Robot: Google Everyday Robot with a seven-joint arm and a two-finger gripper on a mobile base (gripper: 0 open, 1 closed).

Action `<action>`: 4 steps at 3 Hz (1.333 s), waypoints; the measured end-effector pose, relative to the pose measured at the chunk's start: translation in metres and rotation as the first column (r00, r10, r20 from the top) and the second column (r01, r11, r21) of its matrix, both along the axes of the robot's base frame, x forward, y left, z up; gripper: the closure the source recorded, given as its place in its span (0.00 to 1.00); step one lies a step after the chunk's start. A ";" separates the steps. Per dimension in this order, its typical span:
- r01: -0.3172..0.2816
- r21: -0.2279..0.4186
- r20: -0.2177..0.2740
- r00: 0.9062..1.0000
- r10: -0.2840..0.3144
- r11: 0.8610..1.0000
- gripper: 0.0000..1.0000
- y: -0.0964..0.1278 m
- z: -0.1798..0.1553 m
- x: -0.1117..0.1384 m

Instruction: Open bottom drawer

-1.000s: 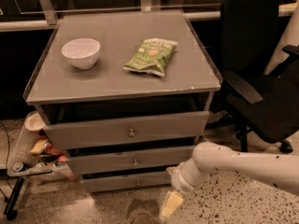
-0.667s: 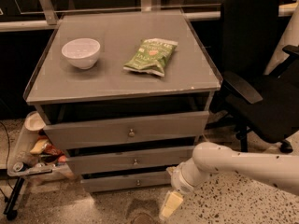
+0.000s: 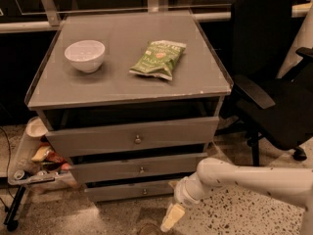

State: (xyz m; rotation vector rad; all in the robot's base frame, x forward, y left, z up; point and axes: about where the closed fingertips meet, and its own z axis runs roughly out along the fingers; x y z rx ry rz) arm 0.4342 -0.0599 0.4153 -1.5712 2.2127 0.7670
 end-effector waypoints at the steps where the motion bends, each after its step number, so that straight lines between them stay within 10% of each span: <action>1: 0.035 0.029 0.001 0.999 -0.035 0.999 0.00 0.009 -0.046 0.018; 4: 0.100 0.050 -0.021 0.995 -0.099 0.994 0.00 0.014 -0.115 0.049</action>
Offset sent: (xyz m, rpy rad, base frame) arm 0.0484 0.0132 -0.1224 0.0710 -0.0007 -0.1030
